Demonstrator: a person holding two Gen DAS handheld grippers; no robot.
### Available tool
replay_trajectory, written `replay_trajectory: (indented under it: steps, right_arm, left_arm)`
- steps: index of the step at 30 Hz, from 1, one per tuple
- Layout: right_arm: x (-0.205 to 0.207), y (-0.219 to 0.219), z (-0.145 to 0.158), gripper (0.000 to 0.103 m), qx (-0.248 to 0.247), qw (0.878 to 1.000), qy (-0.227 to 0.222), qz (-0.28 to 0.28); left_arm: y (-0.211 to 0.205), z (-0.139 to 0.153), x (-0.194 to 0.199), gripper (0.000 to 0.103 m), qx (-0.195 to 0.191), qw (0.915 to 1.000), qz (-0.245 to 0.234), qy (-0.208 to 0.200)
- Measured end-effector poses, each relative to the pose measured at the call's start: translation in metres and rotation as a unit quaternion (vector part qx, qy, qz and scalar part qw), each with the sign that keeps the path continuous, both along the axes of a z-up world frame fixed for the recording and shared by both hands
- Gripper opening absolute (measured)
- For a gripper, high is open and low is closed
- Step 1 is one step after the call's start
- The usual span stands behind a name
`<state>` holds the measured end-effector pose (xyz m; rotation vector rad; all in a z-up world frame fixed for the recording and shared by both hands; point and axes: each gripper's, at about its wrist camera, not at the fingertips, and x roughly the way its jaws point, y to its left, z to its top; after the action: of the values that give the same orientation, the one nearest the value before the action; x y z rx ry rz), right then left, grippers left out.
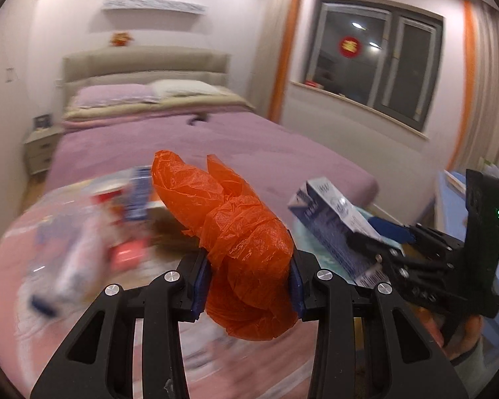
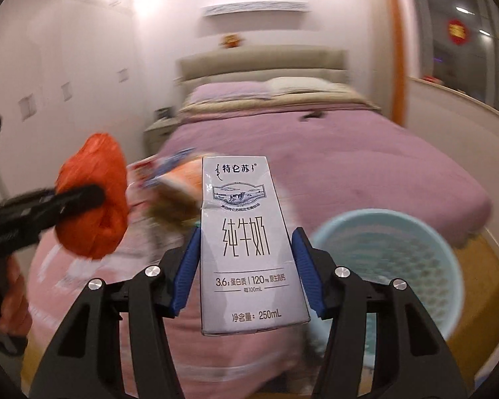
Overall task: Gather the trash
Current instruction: 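Drop the milk carton and orange bag into the blue basket with both grippers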
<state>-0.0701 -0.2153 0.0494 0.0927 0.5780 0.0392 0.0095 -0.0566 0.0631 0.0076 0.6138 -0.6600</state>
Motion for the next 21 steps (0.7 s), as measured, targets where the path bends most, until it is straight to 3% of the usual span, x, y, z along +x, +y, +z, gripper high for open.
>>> replay_trajectory:
  steps: [10, 18, 21]
  right_arm:
    - [0.011, -0.111, -0.034, 0.052, 0.028, 0.985, 0.056, -0.159]
    - [0.029, -0.152, -0.083, 0.052, 0.070, 0.962, 0.134, -0.229]
    - [0.030, -0.160, -0.092, 0.054, 0.079, 0.955, 0.147, -0.244]
  left_arm:
    - [-0.135, -0.036, 0.047, 0.037, 0.028, 0.9935, -0.107, 0.024]
    - [-0.179, -0.088, 0.074, 0.038, 0.039, 0.9828, -0.155, 0.093]
    - [-0.187, -0.097, 0.074, 0.050, 0.041, 0.9814, -0.161, 0.096]
